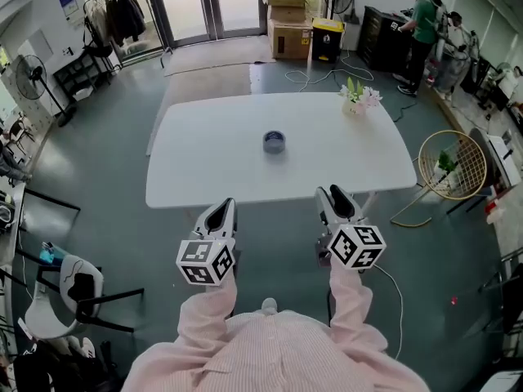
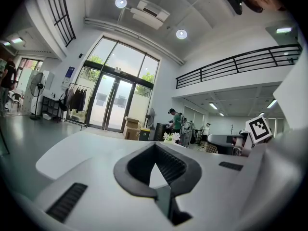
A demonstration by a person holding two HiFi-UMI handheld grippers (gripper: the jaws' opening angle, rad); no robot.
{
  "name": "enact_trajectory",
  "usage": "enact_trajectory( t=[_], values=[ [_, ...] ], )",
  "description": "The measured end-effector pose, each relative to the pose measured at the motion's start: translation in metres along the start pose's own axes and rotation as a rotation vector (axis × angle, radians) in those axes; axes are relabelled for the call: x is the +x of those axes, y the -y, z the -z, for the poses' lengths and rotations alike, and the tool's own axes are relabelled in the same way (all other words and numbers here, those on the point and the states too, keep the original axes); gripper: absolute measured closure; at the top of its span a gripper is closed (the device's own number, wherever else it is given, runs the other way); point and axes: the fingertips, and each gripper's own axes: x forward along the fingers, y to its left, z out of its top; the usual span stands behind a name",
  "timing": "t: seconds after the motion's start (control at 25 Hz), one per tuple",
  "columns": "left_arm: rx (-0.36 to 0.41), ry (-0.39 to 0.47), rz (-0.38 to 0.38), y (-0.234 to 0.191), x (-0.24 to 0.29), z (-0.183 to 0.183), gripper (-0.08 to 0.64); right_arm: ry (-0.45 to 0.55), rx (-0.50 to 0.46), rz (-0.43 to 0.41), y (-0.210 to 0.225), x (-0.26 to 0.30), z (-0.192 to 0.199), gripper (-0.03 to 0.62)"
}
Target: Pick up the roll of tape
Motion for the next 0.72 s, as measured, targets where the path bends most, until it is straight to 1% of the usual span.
enact_trajectory(
  t=[0.16, 0.48, 0.72],
  values=[
    [-0.002, -0.006, 0.000, -0.011, 0.013, -0.002, 0.558, -0.006, 0.000, 0.024, 0.006, 0.016, 0.000, 0.442],
    [-0.024, -0.025, -0.009, -0.037, 0.039, -0.001, 0.558, -0.033, 0.033, 0.003, 0.011, 0.056, 0.006, 0.442],
    [-0.041, -0.034, -0.023, -0.058, 0.079, -0.001, 0.558, -0.055, 0.064, -0.013, 0.029, 0.101, 0.008, 0.442]
  ],
)
